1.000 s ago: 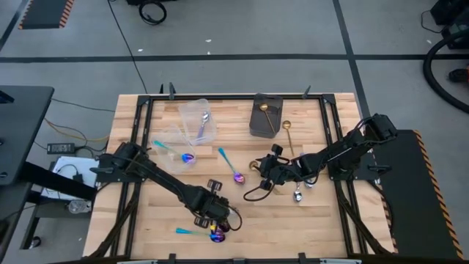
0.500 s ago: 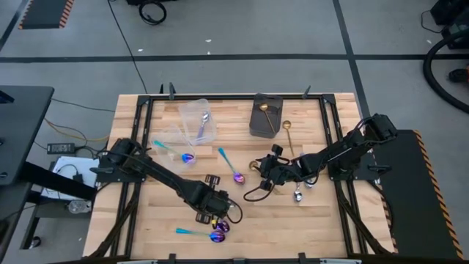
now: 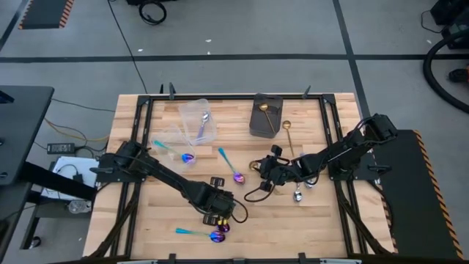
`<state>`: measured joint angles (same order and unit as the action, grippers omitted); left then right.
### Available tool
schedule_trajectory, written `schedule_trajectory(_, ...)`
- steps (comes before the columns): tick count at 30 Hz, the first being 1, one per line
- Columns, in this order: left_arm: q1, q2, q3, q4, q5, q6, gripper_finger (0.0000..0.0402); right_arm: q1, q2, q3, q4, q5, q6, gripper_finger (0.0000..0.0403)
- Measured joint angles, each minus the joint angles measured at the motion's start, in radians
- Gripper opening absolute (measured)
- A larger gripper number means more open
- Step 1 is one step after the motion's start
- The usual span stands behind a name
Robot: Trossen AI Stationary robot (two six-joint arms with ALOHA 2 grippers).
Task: Sort silverware by color (type)
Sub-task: Put the purple spoon into the right transparent bin
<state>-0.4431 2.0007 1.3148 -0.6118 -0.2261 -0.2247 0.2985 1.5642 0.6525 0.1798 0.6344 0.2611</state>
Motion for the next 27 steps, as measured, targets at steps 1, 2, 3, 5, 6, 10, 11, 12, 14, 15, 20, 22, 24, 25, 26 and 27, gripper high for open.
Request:
schedule_trajectory(1,0.005,0.000,0.000,0.000,0.002,0.000,0.0133,0.000,0.000,0.000,0.004,-0.001,0.000,0.0132)
schedule_trajectory(2,0.010,0.007,0.002,0.000,0.008,0.000,0.0134,0.000,0.000,0.000,0.004,-0.001,0.000,0.0132)
schedule_trajectory(3,0.014,0.011,0.004,-0.001,0.021,-0.001,0.0133,0.000,0.000,0.000,0.005,-0.001,0.000,0.0132)
schedule_trajectory(5,0.024,0.013,0.004,-0.014,0.060,0.000,0.0128,0.001,0.000,0.000,0.007,-0.001,0.000,0.0132)
schedule_trajectory(6,0.029,0.021,0.005,-0.014,0.081,0.004,0.0121,0.001,0.000,0.000,0.006,-0.001,-0.001,0.0132)
schedule_trajectory(10,0.036,0.036,0.005,-0.016,0.109,0.052,0.0066,0.001,0.000,0.000,0.006,-0.001,-0.002,0.0132)
schedule_trajectory(11,0.035,0.036,0.005,-0.017,0.108,0.068,0.0048,0.001,0.000,0.000,0.006,-0.001,-0.002,0.0132)
schedule_trajectory(12,0.035,0.037,0.005,-0.019,0.108,0.080,0.0028,0.001,0.000,0.000,0.007,-0.002,-0.002,0.0132)
schedule_trajectory(14,0.034,0.037,0.006,-0.024,0.104,0.086,0.0015,0.001,0.000,0.000,0.006,-0.002,-0.002,0.0132)
schedule_trajectory(15,0.034,0.036,0.006,-0.026,0.097,0.087,0.0014,0.001,0.000,0.000,0.004,-0.001,-0.002,0.0132)
schedule_trajectory(20,0.035,-0.011,-0.001,-0.070,0.045,0.082,0.0005,0.002,0.000,0.000,0.000,-0.006,0.001,0.0132)
schedule_trajectory(22,0.035,-0.040,-0.003,-0.088,0.029,0.076,0.0002,0.003,0.000,0.000,-0.001,-0.007,0.001,0.0132)
schedule_trajectory(24,0.035,-0.052,-0.003,-0.094,0.021,0.072,0.0001,0.003,0.000,0.000,-0.001,-0.007,0.001,0.0132)
schedule_trajectory(25,0.035,-0.056,-0.004,-0.098,0.021,0.070,0.0001,0.003,0.000,0.000,-0.001,-0.007,0.001,0.0132)
schedule_trajectory(26,0.035,-0.059,-0.004,-0.104,0.021,0.066,0.0001,0.003,0.000,0.000,-0.001,-0.007,0.001,0.0132)
schedule_trajectory(27,0.035,-0.060,-0.003,-0.103,0.021,0.063,0.0001,0.003,0.000,0.000,-0.001,-0.007,0.001,0.0132)
